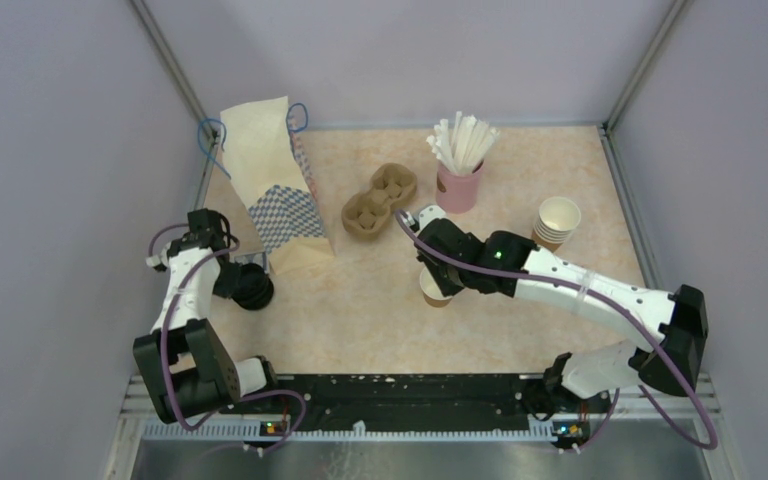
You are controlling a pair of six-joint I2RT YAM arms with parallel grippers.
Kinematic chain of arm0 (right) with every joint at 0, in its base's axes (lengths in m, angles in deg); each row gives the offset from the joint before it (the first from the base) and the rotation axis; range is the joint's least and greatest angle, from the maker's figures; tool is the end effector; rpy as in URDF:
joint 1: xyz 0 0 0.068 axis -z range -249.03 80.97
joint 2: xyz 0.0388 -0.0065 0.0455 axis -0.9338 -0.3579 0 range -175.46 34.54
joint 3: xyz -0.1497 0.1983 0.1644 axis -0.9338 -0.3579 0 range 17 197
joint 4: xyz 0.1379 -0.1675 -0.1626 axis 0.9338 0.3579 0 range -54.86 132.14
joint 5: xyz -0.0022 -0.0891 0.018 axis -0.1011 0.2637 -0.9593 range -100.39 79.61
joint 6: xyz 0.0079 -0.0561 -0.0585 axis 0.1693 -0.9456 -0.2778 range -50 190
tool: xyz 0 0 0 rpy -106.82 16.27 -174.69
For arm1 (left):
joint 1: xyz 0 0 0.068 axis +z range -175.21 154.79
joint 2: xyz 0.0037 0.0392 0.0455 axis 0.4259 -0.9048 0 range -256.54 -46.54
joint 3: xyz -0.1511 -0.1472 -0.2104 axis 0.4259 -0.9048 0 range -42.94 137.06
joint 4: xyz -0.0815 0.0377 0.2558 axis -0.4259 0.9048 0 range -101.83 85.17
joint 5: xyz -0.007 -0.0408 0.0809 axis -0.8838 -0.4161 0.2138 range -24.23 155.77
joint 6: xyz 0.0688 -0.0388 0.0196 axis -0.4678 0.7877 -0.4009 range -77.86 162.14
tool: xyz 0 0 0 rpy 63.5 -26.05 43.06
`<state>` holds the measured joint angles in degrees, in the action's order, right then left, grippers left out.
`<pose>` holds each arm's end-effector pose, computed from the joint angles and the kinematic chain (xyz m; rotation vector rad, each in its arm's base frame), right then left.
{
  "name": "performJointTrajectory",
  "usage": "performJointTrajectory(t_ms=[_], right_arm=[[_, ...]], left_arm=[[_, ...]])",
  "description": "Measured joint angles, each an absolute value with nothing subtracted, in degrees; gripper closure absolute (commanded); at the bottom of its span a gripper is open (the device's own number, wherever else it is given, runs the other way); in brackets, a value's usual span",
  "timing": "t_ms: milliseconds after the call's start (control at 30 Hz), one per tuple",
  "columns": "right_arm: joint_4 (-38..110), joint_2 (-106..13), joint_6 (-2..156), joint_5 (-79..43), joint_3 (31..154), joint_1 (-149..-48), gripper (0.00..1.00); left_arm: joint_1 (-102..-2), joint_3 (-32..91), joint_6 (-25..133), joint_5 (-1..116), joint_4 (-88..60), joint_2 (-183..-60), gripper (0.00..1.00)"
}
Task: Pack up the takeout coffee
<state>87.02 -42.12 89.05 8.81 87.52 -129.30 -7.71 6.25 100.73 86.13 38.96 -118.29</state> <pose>0.1629 0.2385 0.3086 -0.7673 2.3844 0.1317 0.2103 0.0919 0.2120 -1.7387 2.1058 0.3187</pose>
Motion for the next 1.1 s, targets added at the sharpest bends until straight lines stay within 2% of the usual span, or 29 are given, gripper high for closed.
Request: performJointTrajectory(t_ms=[167, 300, 467, 1100], right_arm=[[87.0, -42.1, 89.0, 8.8, 87.5, -129.3, 0.80], [87.0, -42.1, 89.0, 8.8, 87.5, -129.3, 0.80], [87.0, -42.2, 89.0, 8.8, 87.5, -129.3, 0.80], [87.0, -43.3, 89.0, 8.8, 87.5, -129.3, 0.80]], left_arm=[[-7.7, 6.3, 100.7, 86.0, 39.2, -118.3, 0.88], [-7.7, 6.3, 100.8, 85.9, 39.4, -118.3, 0.84], [-7.7, 6.4, 100.7, 85.2, 39.5, -118.3, 1.00], [-7.7, 10.6, 100.8, 84.9, 42.5, -113.8, 1.00]])
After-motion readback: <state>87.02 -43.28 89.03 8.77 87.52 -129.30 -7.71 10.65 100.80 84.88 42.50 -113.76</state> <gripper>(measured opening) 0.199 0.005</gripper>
